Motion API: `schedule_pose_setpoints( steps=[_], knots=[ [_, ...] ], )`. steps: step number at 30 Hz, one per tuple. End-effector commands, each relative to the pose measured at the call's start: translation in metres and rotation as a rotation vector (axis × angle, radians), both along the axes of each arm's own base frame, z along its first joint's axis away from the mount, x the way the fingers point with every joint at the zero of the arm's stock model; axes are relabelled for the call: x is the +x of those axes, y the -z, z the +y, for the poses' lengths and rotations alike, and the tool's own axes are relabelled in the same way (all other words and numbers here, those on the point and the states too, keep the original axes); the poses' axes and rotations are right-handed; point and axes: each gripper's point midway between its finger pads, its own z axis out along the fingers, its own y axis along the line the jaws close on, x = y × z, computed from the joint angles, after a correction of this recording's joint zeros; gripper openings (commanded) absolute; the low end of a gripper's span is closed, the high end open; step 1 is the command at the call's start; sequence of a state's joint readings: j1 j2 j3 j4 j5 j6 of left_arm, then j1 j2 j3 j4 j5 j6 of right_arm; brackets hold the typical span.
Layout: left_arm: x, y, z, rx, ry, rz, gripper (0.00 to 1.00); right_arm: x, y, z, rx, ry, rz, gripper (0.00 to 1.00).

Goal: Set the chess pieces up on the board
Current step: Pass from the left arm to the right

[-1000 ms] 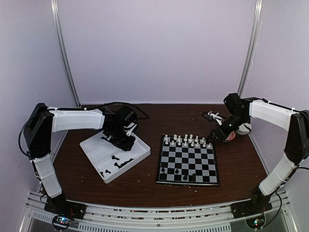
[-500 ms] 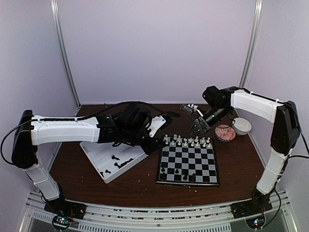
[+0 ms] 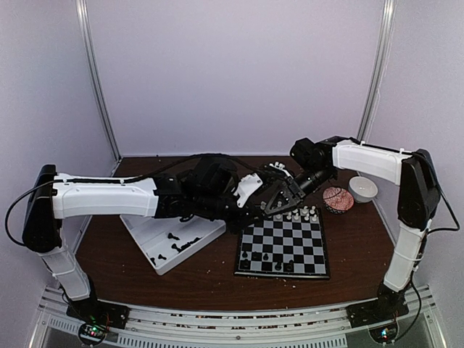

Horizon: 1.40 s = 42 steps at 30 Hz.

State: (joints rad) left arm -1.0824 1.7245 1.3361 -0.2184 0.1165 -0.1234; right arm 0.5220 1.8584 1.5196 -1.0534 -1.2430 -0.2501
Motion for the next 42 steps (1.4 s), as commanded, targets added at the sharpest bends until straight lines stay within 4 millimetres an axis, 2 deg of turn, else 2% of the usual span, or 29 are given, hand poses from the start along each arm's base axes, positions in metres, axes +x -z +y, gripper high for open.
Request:
schedule_pose_setpoints(
  steps=[1, 11, 18, 23, 29, 35, 38, 42],
  knots=[
    [0.001, -0.022, -0.015, -0.066, 0.026, -0.041, 0.07, -0.002, -0.008, 0.009, 0.046, -0.01, 0.037, 0.38],
    [0.001, -0.02, -0.02, -0.055, 0.035, -0.04, 0.07, -0.005, -0.007, 0.013, 0.071, -0.022, 0.075, 0.25],
    [0.006, -0.017, -0.02, -0.037, 0.012, -0.048, 0.07, -0.008, -0.005, 0.014, 0.075, -0.03, 0.092, 0.07],
    [0.011, -0.008, -0.013, 0.003, -0.024, -0.055, 0.2, -0.005, -0.004, 0.009, 0.059, -0.019, 0.057, 0.02],
    [0.004, -0.002, 0.012, 0.025, -0.042, -0.069, 0.33, 0.01, 0.003, -0.017, -0.011, 0.031, -0.084, 0.01],
    [0.001, 0.0, 0.039, 0.031, -0.089, -0.1, 0.35, 0.021, 0.022, -0.048, -0.118, 0.097, -0.253, 0.01],
    [0.007, 0.003, 0.049, 0.007, -0.143, -0.094, 0.35, 0.021, 0.042, -0.066, -0.237, 0.105, -0.412, 0.02],
    [0.027, 0.007, 0.063, -0.028, -0.254, -0.064, 0.35, 0.017, 0.061, -0.083, -0.393, 0.065, -0.683, 0.02]
  ],
)
